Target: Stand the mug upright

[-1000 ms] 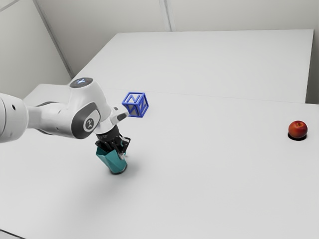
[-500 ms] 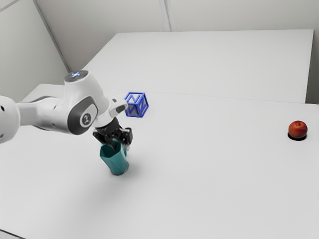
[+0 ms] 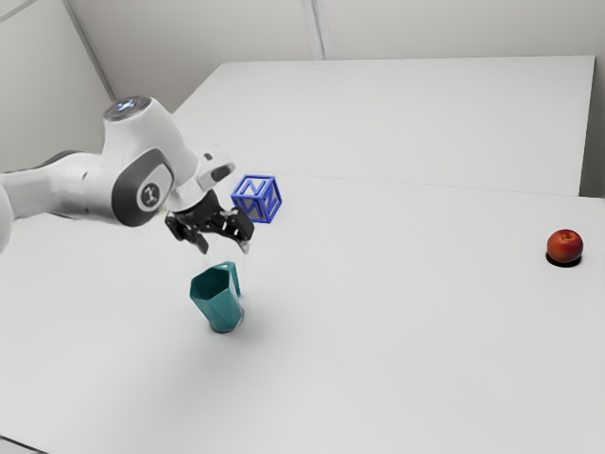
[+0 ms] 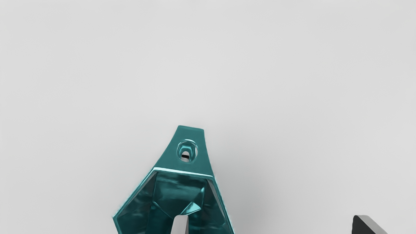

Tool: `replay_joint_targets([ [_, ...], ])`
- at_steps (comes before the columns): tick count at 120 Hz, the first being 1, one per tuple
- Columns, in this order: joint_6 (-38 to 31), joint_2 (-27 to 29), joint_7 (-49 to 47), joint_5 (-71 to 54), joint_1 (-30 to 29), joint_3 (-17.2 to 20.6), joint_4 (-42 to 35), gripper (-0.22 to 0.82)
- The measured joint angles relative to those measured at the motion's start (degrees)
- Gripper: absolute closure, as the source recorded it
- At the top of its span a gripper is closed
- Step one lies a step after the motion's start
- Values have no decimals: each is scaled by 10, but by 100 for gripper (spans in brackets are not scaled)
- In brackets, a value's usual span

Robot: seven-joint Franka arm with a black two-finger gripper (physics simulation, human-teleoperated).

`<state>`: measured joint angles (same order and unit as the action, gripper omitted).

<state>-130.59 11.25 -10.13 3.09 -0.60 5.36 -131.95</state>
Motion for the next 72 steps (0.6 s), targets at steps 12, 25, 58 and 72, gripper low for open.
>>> replay_joint_targets([
  [12, 49, -8, 0, 1, 0, 0, 50, 5],
  [25, 110, -27, 0, 2, -1, 0, 111, 4],
  [58, 244, -69, 0, -2, 0, 1, 245, 3],
  [72, 291, -84, 0, -14, 0, 1, 303, 3],
])
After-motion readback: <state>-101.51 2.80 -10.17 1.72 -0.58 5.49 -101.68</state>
